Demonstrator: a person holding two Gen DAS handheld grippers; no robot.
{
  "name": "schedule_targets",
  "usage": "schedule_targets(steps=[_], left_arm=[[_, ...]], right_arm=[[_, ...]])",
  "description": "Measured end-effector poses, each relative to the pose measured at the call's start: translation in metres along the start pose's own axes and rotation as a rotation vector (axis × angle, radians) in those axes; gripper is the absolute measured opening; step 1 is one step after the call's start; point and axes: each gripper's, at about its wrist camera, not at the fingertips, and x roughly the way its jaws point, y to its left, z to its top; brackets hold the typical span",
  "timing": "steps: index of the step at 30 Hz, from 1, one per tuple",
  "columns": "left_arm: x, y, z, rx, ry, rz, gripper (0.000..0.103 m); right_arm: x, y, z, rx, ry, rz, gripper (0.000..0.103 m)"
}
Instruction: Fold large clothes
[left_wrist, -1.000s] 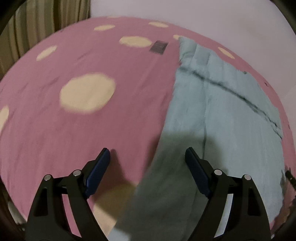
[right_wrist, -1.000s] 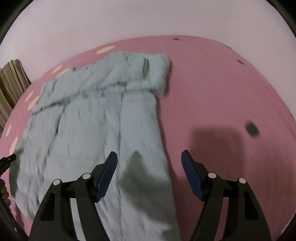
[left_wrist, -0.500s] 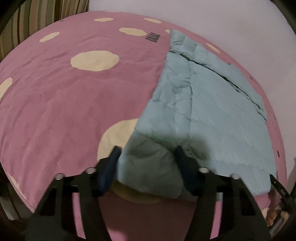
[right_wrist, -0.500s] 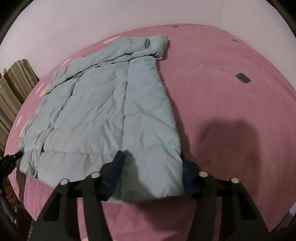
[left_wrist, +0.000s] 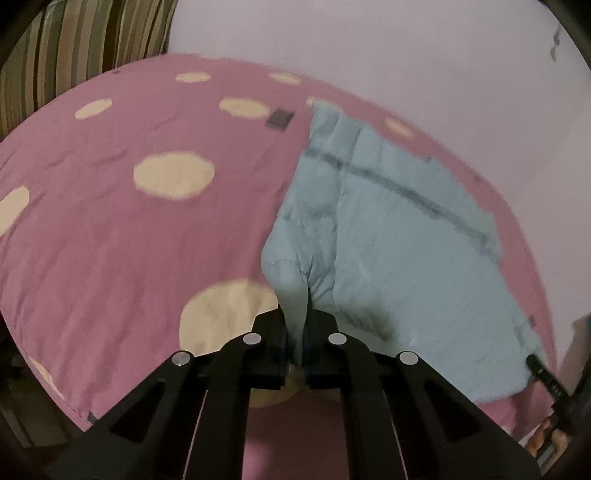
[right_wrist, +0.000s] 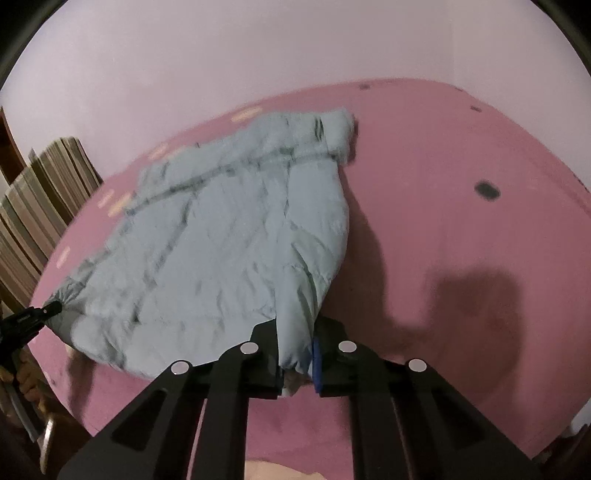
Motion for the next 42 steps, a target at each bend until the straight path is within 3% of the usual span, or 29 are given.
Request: schedule_targets(steps=[5, 10, 15, 20, 27, 33, 34, 35, 38, 40, 42], left_arm=[[-0.010, -0.023, 0.052, 0.007, -0.077, -0.030, 0.004], [0.014, -0.047, 0.101, 0.022, -0.116, -0.016, 0.004], [0.073, -0.061, 0.153, 0.002, -0.094, 0.011, 0.004], [0.141, -0.072, 0.185, 0.024, -0.059, 0.068, 0.004], [0.220, -0.071, 0.188, 0.069, 0.027, 0.135, 0.004], [0.234, -0.073, 0.180, 0.116, 0.020, 0.160, 0.007], [0.233, -0.073, 0.180, 0.119, 0.015, 0.156, 0.011], [0.228, -0.073, 0.181, 0.119, 0.010, 0.141, 0.024], [0.209, -0.069, 0.185, 0.090, -0.029, 0.119, 0.060], [0.196, -0.066, 0.188, 0.078, -0.054, 0.105, 0.066], [0.185, -0.064, 0.190, 0.078, -0.069, 0.105, 0.068]], right_arm=[[-0.007, 0.002, 0.040, 0.033, -0.057, 0.054, 0.009], [0.013, -0.001, 0.101, 0.077, -0.100, 0.083, 0.009], [0.060, -0.007, 0.158, 0.132, -0.081, 0.094, 0.009], [0.122, -0.012, 0.195, 0.163, -0.022, 0.066, 0.009], [0.198, -0.025, 0.202, 0.186, 0.082, 0.017, 0.009], [0.213, -0.024, 0.197, 0.170, 0.095, 0.011, 0.011], [0.210, -0.023, 0.197, 0.164, 0.089, 0.010, 0.011], [0.208, -0.023, 0.198, 0.161, 0.085, 0.010, 0.013], [0.192, -0.025, 0.199, 0.159, 0.059, 0.019, 0.039], [0.175, -0.028, 0.200, 0.167, 0.018, 0.004, 0.060], [0.163, -0.031, 0.201, 0.167, -0.009, -0.005, 0.061]])
